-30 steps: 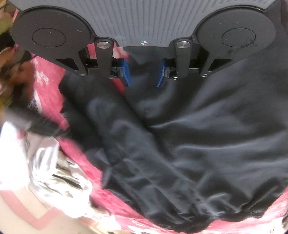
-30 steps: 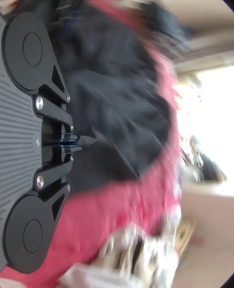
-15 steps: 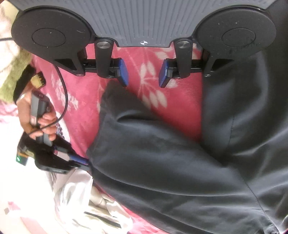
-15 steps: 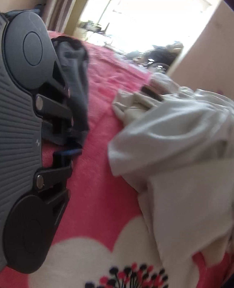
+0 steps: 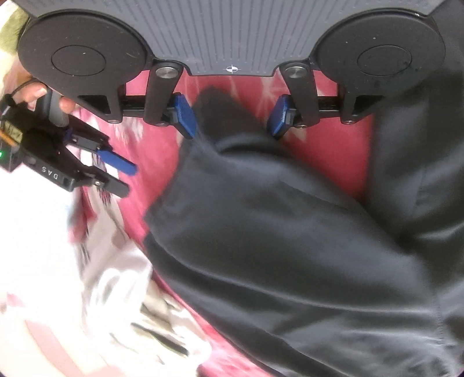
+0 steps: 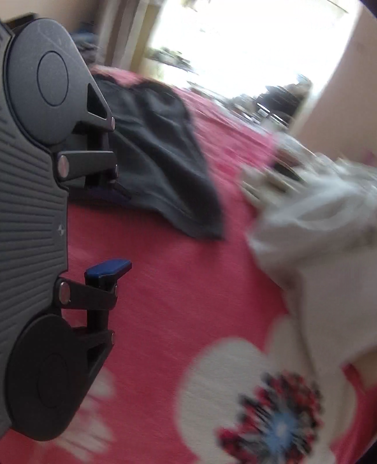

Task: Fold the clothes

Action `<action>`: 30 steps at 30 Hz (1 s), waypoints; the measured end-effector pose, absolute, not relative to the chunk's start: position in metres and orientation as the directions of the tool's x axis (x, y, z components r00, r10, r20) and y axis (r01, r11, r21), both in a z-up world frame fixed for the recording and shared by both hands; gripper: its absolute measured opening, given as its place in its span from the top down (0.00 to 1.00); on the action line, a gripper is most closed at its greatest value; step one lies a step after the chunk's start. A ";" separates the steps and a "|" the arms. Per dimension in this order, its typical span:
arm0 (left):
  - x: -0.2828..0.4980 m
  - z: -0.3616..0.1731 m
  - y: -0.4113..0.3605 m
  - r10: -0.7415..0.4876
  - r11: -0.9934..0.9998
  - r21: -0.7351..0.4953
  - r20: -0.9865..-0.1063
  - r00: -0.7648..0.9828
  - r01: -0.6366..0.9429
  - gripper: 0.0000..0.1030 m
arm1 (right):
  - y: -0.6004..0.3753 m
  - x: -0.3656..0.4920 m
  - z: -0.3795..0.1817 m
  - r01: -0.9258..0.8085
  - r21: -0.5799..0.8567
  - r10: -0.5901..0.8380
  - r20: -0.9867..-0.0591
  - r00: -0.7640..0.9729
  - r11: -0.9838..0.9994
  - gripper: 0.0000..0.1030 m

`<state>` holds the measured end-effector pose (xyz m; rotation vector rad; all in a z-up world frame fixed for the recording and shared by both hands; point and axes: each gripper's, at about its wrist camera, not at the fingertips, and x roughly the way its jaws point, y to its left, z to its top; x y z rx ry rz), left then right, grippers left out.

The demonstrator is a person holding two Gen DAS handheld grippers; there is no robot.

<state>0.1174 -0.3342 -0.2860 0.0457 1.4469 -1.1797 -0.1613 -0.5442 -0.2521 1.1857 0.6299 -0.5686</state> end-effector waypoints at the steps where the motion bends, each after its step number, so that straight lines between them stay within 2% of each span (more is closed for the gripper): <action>1: 0.116 -0.287 -0.333 -0.581 0.481 -0.618 -0.756 -0.302 0.622 0.47 | -0.537 -0.158 -0.254 0.685 0.676 -0.024 -0.707 0.707 0.272 0.54; 5: 0.119 -0.290 -0.326 -0.593 0.486 -0.649 -0.737 -0.325 0.585 0.47 | -0.512 -0.155 -0.271 0.643 0.758 0.139 -0.652 0.746 0.108 0.54; 10: 0.125 -0.290 -0.310 -0.596 0.491 -0.649 -0.737 -0.319 0.582 0.47 | -0.496 -0.156 -0.283 0.617 0.785 0.159 -0.604 0.781 -0.055 0.54; 14: 0.130 -0.292 -0.300 -0.594 0.489 -0.631 -0.746 -0.299 0.602 0.48 | -0.486 -0.147 -0.298 0.598 0.794 0.184 -0.575 0.797 -0.112 0.55; 15: 0.130 -0.292 -0.298 -0.595 0.488 -0.628 -0.748 -0.295 0.607 0.48 | -0.484 -0.144 -0.300 0.587 0.801 0.188 -0.562 0.805 -0.118 0.63; 16: 0.131 -0.292 -0.296 -0.595 0.486 -0.625 -0.749 -0.292 0.611 0.48 | -0.482 -0.140 -0.302 0.576 0.809 0.196 -0.549 0.812 -0.118 0.83; 17: 0.131 -0.292 -0.295 -0.596 0.484 -0.622 -0.749 -0.289 0.616 0.48 | -0.480 -0.136 -0.302 0.576 0.811 0.200 -0.550 0.811 -0.104 0.94; 20: 0.132 -0.290 -0.291 -0.597 0.477 -0.614 -0.751 -0.280 0.629 0.48 | -0.486 -0.125 -0.265 0.582 0.809 0.159 -0.588 0.793 0.085 0.97; 23: 0.132 -0.286 -0.290 -0.605 0.463 -0.614 -0.746 -0.278 0.640 0.48 | -0.491 -0.106 -0.192 0.517 0.740 0.103 -0.609 0.786 0.430 0.97; 27: 0.134 -0.284 -0.289 -0.612 0.452 -0.621 -0.738 -0.283 0.641 0.48 | -0.476 -0.078 -0.106 0.329 0.438 0.042 -0.650 0.758 0.836 0.97; 30: 0.136 -0.284 -0.287 -0.613 0.451 -0.624 -0.736 -0.286 0.639 0.48 | -0.451 -0.060 -0.092 0.191 0.188 -0.003 -0.706 0.708 0.963 0.97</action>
